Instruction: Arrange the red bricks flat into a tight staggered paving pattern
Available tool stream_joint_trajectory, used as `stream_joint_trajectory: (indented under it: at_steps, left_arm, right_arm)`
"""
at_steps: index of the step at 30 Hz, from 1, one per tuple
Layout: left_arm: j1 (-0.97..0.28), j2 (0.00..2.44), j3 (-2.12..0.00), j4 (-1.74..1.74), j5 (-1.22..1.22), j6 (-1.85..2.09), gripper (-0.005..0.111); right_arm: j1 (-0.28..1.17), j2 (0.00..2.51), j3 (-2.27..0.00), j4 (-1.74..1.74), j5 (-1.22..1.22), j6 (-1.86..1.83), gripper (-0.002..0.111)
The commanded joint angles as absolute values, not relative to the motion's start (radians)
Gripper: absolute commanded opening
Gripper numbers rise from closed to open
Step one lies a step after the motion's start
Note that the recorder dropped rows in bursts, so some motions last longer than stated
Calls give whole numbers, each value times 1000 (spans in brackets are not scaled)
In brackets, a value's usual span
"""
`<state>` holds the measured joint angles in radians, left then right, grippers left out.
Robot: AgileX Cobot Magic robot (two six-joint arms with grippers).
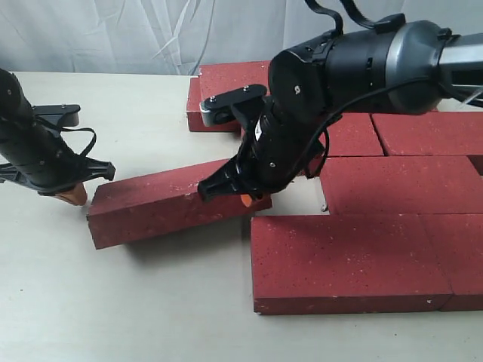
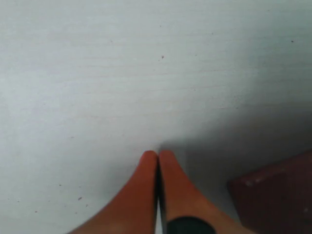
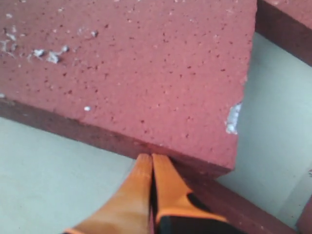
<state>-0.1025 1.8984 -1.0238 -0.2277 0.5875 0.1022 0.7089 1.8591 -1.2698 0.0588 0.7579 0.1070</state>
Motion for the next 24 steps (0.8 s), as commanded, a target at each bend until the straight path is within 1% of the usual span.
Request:
stream_joint_trajectory:
  at_steps: [1, 3, 8, 14, 19, 20, 24]
  left_arm:
    - [-102, 1896, -1026, -236, 587, 96, 0]
    - [-102, 1896, -1026, -235, 587, 98, 0]
    - [-102, 1896, -1026, -235, 587, 98, 0]
    - [-102, 1897, -1026, -283, 574, 111, 0]
    - [-107, 1929, -1026, -312, 567, 116, 0]
    - [-119, 1939, -1026, -315, 567, 116, 0]
    - [-177, 1949, -1026, -323, 545, 118, 0]
  right_arm:
    - [721, 1914, -1275, 109, 702, 64, -1]
    - [750, 1949, -1275, 179, 689, 0, -1]
    - [762, 1982, -1275, 190, 675, -8, -1]
    - [759, 1898, -1275, 187, 710, -8, -1]
    - [757, 1818, -1275, 0, 710, 127, -1]
    - [757, 1802, -1275, -81, 710, 192, -1]
    - [757, 1791, -1275, -198, 726, 281, -1]
